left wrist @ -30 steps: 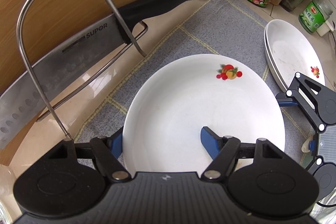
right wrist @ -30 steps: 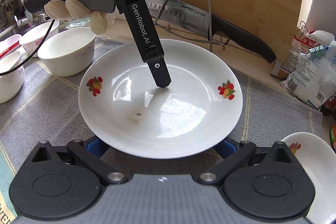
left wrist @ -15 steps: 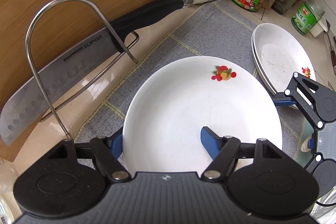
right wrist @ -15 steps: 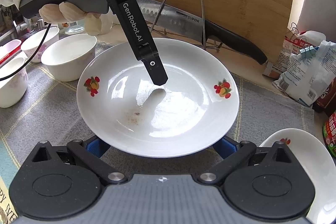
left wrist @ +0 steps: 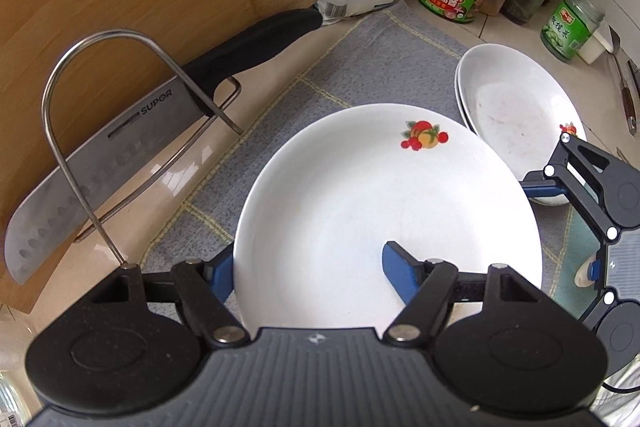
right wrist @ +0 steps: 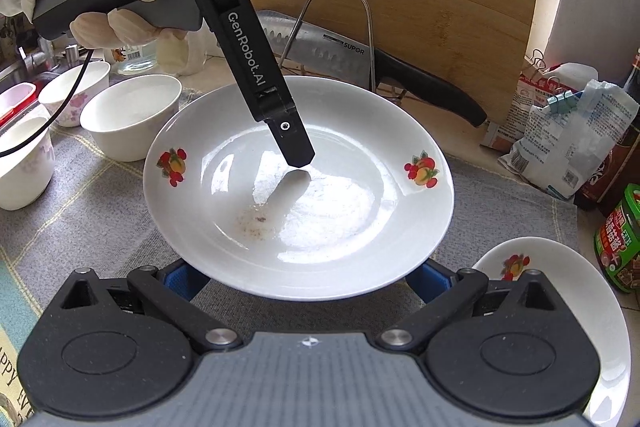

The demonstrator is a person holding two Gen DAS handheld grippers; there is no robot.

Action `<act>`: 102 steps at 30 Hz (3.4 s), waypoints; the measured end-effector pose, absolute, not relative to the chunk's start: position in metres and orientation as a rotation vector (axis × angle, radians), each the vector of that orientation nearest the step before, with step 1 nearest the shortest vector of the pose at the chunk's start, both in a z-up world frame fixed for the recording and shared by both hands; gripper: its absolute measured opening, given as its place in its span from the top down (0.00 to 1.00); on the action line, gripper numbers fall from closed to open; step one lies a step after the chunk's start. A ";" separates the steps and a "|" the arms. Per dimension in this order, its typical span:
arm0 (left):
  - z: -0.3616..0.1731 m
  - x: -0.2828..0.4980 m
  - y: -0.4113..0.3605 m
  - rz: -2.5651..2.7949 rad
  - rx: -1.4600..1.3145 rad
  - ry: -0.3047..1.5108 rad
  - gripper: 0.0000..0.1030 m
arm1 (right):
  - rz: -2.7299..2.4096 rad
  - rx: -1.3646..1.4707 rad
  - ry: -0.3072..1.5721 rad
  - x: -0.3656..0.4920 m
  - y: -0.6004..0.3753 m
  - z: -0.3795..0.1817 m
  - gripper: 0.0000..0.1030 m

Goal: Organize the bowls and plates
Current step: 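Lift and carry the plate toward the plate stack with both tools, then lower the plate onto the stack with both tools, then open both tools and withdraw them from the stacked plates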

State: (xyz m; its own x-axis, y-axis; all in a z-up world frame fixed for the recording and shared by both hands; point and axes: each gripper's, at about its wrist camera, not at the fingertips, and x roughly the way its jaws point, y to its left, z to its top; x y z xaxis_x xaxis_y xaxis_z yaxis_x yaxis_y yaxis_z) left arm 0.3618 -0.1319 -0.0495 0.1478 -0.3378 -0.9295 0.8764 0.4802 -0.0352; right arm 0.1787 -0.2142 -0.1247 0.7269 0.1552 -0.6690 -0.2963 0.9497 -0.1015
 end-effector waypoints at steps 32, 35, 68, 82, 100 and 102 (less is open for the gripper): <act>-0.047 0.318 -0.194 -1.054 0.663 1.046 0.29 | 0.103 -0.161 0.682 0.126 -0.266 -0.107 0.00; -0.047 0.313 -0.207 -1.079 0.679 1.038 0.29 | 0.071 -0.154 0.684 0.120 -0.275 -0.107 0.00; -0.075 0.278 -0.297 -1.230 0.825 0.987 0.28 | -0.144 -0.054 0.736 0.089 -0.327 -0.114 0.00; -0.076 0.279 -0.299 -1.221 0.832 0.998 0.28 | -0.147 -0.043 0.741 0.090 -0.328 -0.113 0.00; -0.059 0.268 -0.277 -1.194 0.798 0.844 0.10 | -0.168 -0.089 0.719 0.085 -0.320 -0.107 0.00; -0.055 0.266 -0.270 -1.178 0.784 0.820 0.10 | -0.162 -0.085 0.723 0.086 -0.320 -0.106 0.00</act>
